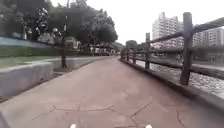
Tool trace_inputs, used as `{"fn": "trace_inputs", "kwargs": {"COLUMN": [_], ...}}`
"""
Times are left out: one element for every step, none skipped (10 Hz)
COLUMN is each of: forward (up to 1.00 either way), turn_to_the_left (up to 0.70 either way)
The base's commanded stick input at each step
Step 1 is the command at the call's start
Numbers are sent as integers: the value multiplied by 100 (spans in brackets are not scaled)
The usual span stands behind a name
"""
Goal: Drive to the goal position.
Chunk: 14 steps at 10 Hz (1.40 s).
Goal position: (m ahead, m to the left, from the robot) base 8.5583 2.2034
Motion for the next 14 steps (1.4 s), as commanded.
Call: {"fn": "trace_inputs", "kwargs": {"forward": [100,100,100,100,100,100,100,100,100,100,100,100,100,100], "turn_to_the_left": [-10,-40,-40,-34,-1,0,0,0,0,0,0,0,0,0]}}
